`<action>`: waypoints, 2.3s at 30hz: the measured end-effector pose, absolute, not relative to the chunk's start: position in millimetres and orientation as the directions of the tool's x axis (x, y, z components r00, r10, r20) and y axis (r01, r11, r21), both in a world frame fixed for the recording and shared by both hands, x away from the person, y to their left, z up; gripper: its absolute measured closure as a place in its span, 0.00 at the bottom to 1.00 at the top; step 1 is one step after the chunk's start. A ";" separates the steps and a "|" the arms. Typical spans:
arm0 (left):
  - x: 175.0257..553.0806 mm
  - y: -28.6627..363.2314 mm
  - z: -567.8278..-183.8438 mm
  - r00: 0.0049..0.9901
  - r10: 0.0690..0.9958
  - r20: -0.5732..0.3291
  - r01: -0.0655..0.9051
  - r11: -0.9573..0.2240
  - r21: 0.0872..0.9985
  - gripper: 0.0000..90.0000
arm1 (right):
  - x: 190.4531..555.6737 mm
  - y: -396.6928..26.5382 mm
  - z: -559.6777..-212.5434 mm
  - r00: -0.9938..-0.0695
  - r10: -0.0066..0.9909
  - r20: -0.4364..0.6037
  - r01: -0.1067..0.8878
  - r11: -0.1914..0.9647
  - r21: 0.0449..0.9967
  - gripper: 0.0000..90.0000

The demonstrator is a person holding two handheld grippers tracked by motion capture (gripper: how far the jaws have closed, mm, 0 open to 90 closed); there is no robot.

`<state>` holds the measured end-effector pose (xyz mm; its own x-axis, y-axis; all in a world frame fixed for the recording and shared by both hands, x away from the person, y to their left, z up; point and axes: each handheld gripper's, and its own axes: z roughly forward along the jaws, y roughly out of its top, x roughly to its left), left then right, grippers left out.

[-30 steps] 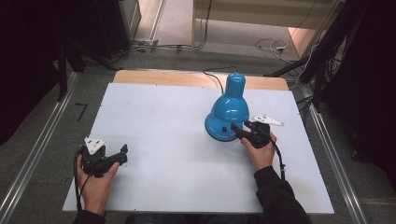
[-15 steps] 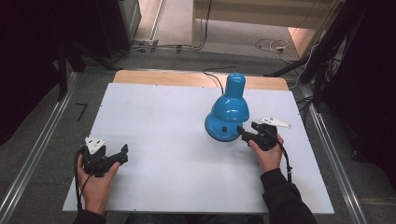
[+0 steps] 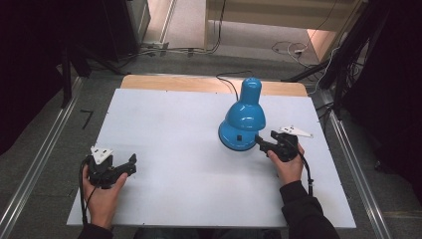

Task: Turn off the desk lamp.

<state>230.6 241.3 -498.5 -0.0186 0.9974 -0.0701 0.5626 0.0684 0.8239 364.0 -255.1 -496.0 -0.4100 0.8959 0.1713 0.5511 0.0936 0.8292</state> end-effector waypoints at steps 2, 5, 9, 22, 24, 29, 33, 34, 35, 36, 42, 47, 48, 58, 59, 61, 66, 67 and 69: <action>230.7 241.1 -498.5 -0.020 0.997 -0.071 0.561 0.070 0.825 0.15 | 363.7 -256.7 -496.0 -0.410 0.896 0.169 0.551 0.095 0.829 0.27; 230.6 241.2 -498.3 -0.017 0.997 -0.070 0.562 0.068 0.824 0.15 | 363.0 -258.5 -495.8 -0.407 0.897 0.170 0.552 0.093 0.828 0.27; 230.8 241.1 -498.4 -0.018 0.997 -0.072 0.563 0.070 0.824 0.15 | 361.7 -260.9 -495.6 -0.399 0.901 0.170 0.555 0.089 0.827 0.27; 231.2 241.6 -498.6 -0.018 0.997 -0.079 0.563 0.076 0.823 0.15 | 357.5 -266.7 -494.4 -0.397 0.904 0.159 0.550 0.096 0.829 0.26; 231.3 241.8 -498.6 -0.017 0.997 -0.080 0.563 0.076 0.823 0.15 | 357.0 -267.9 -494.0 -0.398 0.903 0.161 0.550 0.094 0.830 0.26; 231.3 242.0 -498.6 -0.016 0.997 -0.082 0.563 0.077 0.823 0.15 | 356.0 -271.3 -494.0 -0.390 0.907 0.157 0.551 0.094 0.829 0.26; 231.3 241.9 -498.5 -0.017 0.997 -0.081 0.563 0.077 0.823 0.15 | 354.9 -273.4 -493.5 -0.388 0.908 0.155 0.551 0.094 0.829 0.26; 231.3 241.9 -498.5 -0.017 0.997 -0.081 0.563 0.077 0.823 0.15 | 354.8 -273.9 -493.6 -0.390 0.908 0.154 0.550 0.096 0.829 0.26; 231.3 242.0 -498.6 -0.017 0.997 -0.081 0.563 0.076 0.823 0.15 | 354.6 -274.2 -493.7 -0.391 0.907 0.155 0.552 0.096 0.828 0.26; 231.3 242.1 -498.6 -0.017 0.997 -0.081 0.563 0.076 0.823 0.15 | 354.4 -274.8 -494.0 -0.391 0.907 0.154 0.554 0.098 0.827 0.26; 231.3 242.2 -498.5 -0.017 0.996 -0.082 0.562 0.077 0.823 0.15 | 352.6 -278.9 -495.6 -0.385 0.910 0.151 0.557 0.099 0.824 0.26; 231.5 242.5 -498.6 -0.015 0.996 -0.085 0.564 0.079 0.822 0.15 | 351.4 -281.9 -495.8 -0.383 0.912 0.149 0.558 0.099 0.824 0.26; 231.6 242.5 -498.8 -0.016 0.996 -0.086 0.565 0.080 0.821 0.15 | 351.3 -282.5 -496.0 -0.383 0.912 0.148 0.559 0.102 0.823 0.26; 231.9 243.1 -499.2 -0.016 0.996 -0.092 0.567 0.084 0.819 0.15 | 348.4 -288.6 -495.2 -0.375 0.915 0.147 0.560 0.097 0.823 0.26; 232.0 243.0 -499.2 -0.015 0.996 -0.092 0.567 0.084 0.819 0.15 | 347.8 -289.7 -495.3 -0.374 0.916 0.146 0.560 0.097 0.823 0.26; 231.9 243.1 -499.1 -0.014 0.996 -0.093 0.567 0.085 0.819 0.15 | 347.1 -291.1 -495.4 -0.369 0.918 0.147 0.562 0.095 0.822 0.26; 231.7 243.2 -498.9 -0.015 0.996 -0.093 0.566 0.086 0.820 0.16 | 345.7 -294.7 -496.2 -0.365 0.920 0.144 0.562 0.094 0.821 0.26; 231.7 243.3 -499.0 -0.014 0.995 -0.094 0.567 0.085 0.819 0.16 | 345.3 -295.2 -496.1 -0.362 0.921 0.145 0.564 0.092 0.821 0.26; 231.8 243.2 -499.1 -0.015 0.995 -0.095 0.567 0.087 0.819 0.16 | 344.9 -296.6 -496.1 -0.364 0.920 0.142 0.563 0.096 0.821 0.26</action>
